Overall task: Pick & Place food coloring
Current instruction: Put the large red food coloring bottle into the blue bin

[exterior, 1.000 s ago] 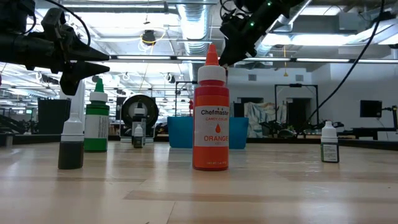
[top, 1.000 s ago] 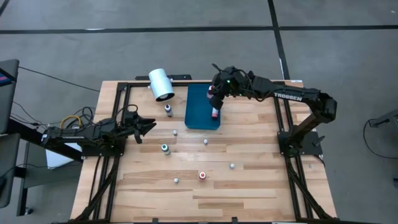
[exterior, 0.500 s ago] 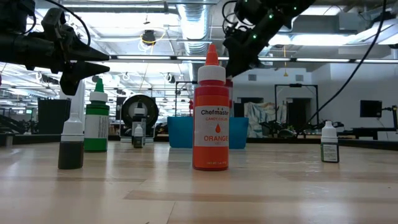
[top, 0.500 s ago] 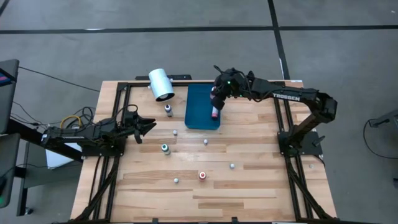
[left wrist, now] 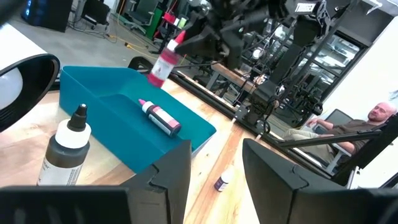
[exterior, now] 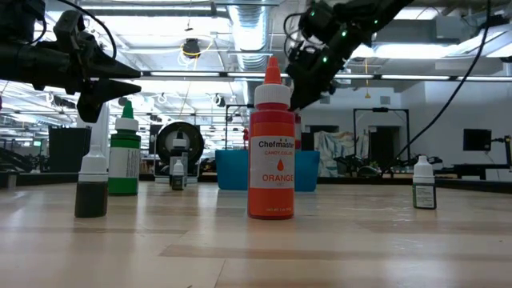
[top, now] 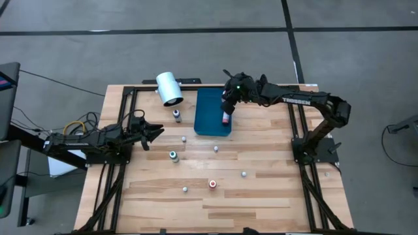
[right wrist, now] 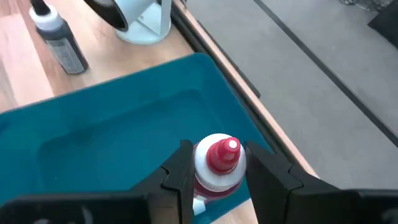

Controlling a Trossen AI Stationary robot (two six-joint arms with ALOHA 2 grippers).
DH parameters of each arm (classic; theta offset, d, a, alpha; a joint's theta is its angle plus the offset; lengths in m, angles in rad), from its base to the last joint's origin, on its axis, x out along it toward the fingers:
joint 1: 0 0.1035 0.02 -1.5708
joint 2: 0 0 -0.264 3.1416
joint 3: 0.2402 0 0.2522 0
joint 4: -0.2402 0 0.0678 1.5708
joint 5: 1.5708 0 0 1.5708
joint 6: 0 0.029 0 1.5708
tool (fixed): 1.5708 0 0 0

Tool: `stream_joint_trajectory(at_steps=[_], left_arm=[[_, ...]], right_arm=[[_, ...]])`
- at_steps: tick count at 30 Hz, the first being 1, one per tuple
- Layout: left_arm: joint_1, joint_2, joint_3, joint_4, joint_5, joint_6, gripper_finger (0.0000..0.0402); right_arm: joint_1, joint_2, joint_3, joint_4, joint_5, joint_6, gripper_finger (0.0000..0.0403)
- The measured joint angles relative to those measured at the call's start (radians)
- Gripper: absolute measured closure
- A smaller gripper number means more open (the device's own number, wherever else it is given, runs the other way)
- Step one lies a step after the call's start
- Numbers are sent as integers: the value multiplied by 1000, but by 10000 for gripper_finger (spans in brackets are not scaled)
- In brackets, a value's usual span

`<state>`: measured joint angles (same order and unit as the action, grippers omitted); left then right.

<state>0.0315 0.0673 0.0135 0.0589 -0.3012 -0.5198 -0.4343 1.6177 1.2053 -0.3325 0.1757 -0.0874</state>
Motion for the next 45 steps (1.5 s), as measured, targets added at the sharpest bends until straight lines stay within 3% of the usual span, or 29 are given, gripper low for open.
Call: stream_joint_trajectory(at_steps=[15, 45], left_arm=[[0, 0, 0, 0, 0, 0, 265], [1, 0, 0, 0, 2, 0, 265]], right_arm=[[-32, 161, 4, 177, 47, -26, 295], [-59, 174, 1, 155, 42, 22, 295]])
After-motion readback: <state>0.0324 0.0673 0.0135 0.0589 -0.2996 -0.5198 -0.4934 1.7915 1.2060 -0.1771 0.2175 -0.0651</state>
